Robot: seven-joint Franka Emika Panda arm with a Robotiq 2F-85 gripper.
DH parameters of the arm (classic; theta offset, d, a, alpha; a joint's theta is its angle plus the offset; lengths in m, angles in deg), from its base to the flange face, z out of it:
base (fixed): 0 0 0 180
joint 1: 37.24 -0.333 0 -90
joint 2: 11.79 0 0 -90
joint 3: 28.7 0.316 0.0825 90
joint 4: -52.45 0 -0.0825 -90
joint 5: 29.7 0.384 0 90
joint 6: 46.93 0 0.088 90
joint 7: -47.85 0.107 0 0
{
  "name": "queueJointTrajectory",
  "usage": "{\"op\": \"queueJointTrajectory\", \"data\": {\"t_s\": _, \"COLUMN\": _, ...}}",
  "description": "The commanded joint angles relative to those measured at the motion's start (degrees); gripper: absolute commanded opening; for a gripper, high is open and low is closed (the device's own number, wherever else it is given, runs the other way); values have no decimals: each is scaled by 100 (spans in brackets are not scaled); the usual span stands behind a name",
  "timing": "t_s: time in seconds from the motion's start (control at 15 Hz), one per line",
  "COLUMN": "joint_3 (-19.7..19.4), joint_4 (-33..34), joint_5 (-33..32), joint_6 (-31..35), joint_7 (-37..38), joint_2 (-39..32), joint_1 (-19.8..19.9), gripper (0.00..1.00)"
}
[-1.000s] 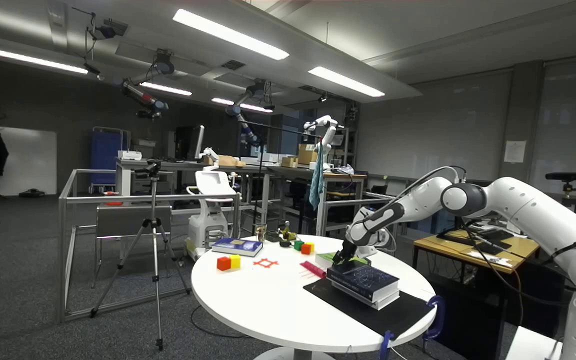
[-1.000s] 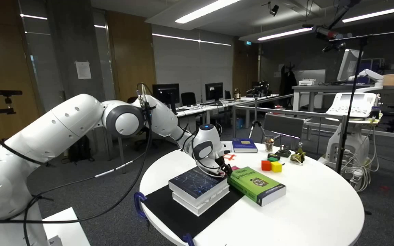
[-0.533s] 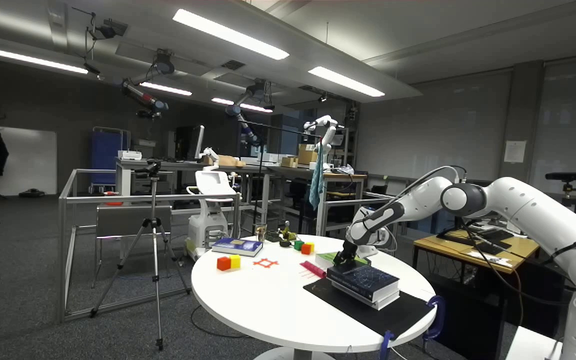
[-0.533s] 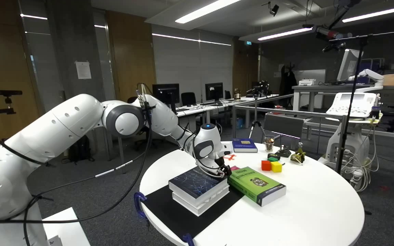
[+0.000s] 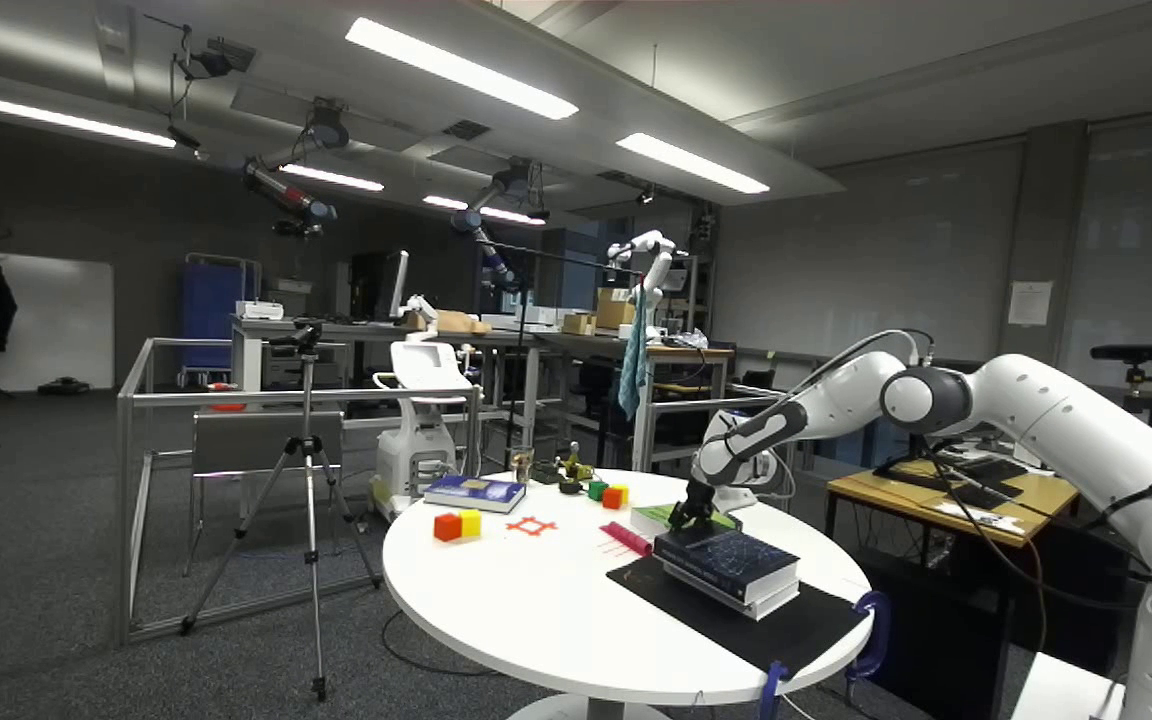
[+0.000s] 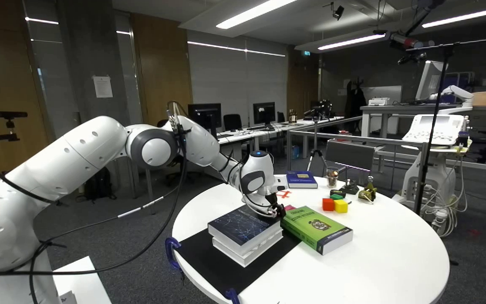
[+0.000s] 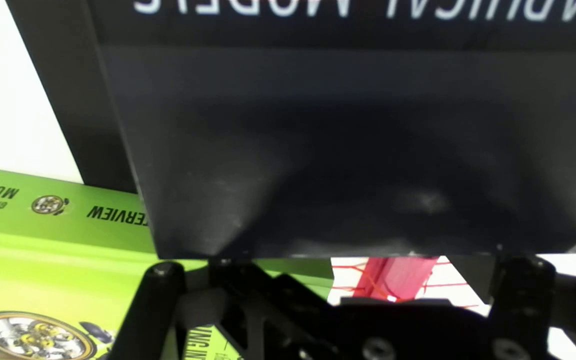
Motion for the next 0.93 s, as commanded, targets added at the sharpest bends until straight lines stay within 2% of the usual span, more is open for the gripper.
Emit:
{"op": "queueJointTrajectory", "data": {"t_s": 0.0, "joint_3": -245, "joint_4": 87, "joint_5": -104, "joint_6": -611, "joint_7": 220, "joint_2": 109, "joint_1": -152, "gripper": 100}}
{"op": "queueJointTrajectory", "data": {"t_s": 0.87, "joint_3": -466, "joint_4": 446, "joint_5": -193, "joint_6": -1790, "joint_7": 354, "joint_2": 77, "joint_1": -314, "gripper": 100}}
